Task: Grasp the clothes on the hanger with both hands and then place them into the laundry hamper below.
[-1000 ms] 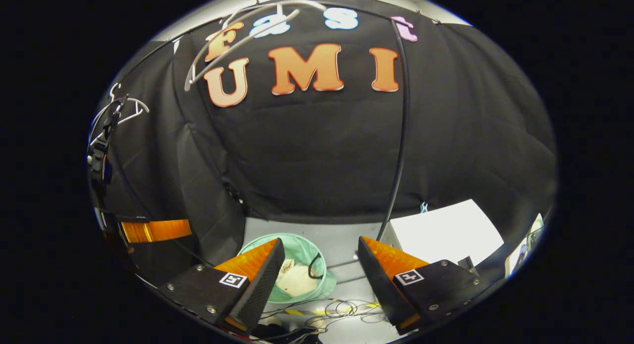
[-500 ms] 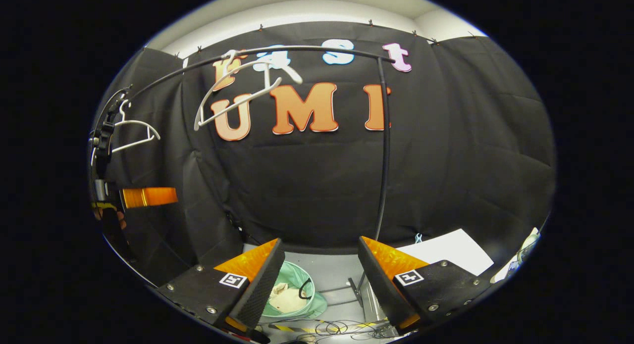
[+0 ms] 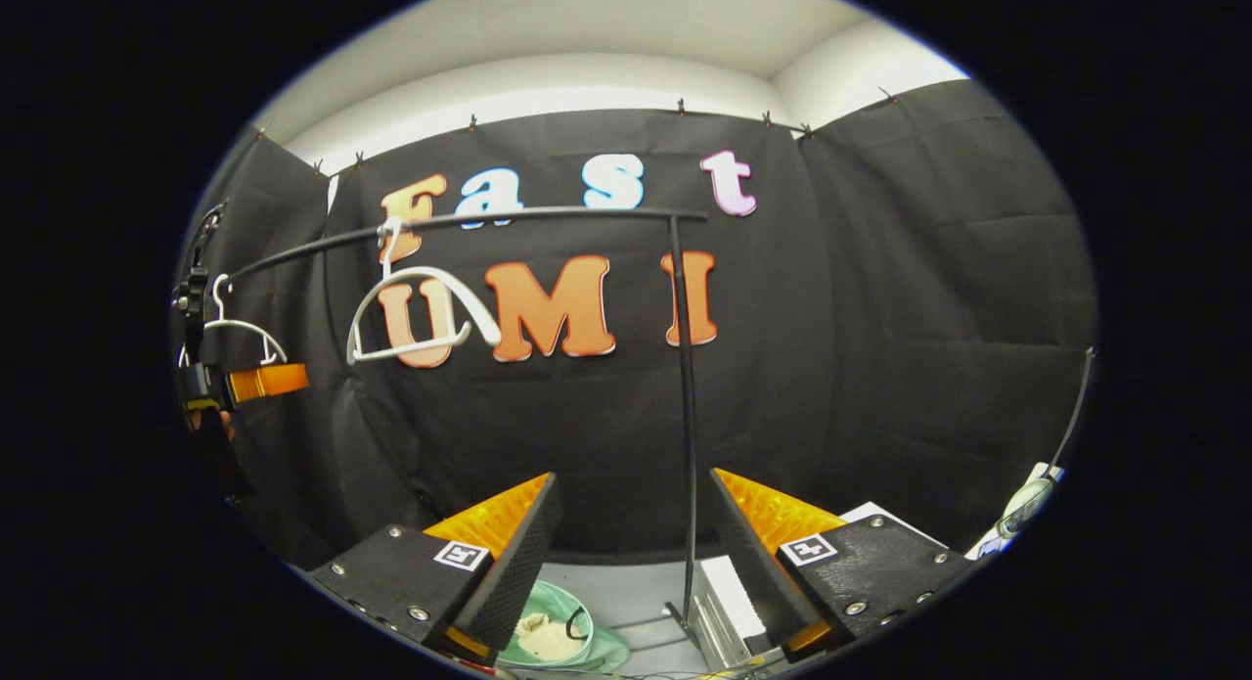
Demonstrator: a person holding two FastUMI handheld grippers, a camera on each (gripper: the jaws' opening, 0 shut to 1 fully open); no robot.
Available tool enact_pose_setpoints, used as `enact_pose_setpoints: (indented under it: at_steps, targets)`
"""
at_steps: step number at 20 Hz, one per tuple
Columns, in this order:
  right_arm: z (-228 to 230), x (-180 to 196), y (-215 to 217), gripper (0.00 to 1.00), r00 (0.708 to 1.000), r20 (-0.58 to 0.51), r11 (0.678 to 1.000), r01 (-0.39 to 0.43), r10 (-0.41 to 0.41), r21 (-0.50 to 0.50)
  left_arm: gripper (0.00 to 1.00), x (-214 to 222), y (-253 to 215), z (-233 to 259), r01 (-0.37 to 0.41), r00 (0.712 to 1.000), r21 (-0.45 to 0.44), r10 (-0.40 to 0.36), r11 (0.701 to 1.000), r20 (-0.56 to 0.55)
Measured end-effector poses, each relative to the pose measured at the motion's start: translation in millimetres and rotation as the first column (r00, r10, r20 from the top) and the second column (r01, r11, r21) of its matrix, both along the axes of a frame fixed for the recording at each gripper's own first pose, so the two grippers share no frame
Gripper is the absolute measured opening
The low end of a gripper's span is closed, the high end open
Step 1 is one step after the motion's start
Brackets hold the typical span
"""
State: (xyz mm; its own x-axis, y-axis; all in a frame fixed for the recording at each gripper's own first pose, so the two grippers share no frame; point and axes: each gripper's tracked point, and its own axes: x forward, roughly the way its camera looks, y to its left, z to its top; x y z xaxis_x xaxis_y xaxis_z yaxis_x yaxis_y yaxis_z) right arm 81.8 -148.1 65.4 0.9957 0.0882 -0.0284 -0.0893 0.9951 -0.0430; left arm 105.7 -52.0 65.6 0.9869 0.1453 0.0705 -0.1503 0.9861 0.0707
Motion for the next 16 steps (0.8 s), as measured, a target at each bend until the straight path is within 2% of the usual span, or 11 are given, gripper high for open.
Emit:
enact_pose_setpoints:
  at_steps: [2, 4, 6, 10, 16]
  targets:
    - [17.1, 3.2, 0.6, 0.93, 0.999, 0.043, 1.0, 0.002, -0.002, -0.005, 0.95, -0.6, 4.2, 6.8, 0.007, 1.0, 0.006, -0.007, 1.0, 0.009]
    - [19.8, 4.8, 0.3, 0.93, 0.998, 0.055, 1.0, 0.005, -0.004, -0.022, 0.94, -2.9, 17.7, 12.7, -0.022, 1.0, 0.04, 0.022, 0.999, 0.011]
    - [16.1, 6.6, 6.5, 0.93, 0.999, 0.048, 1.0, 0.001, 0.0, -0.019, 0.94, -10.9, 31.1, 20.3, -0.059, 0.998, 0.061, 0.057, 0.996, 0.03]
    - [8.9, 12.8, 17.6, 0.93, 0.999, 0.036, 1.0, -0.007, 0.007, 0.001, 0.94, -20.5, 45.0, 23.2, -0.074, 0.997, 0.064, 0.071, 0.995, 0.042]
    - [-3.8, 21.4, 44.3, 0.93, 1.0, 0.011, 1.0, -0.021, 0.021, -0.023, 0.94, -35.3, 84.8, 18.1, -0.136, 0.99, 0.107, 0.133, 0.985, 0.039]
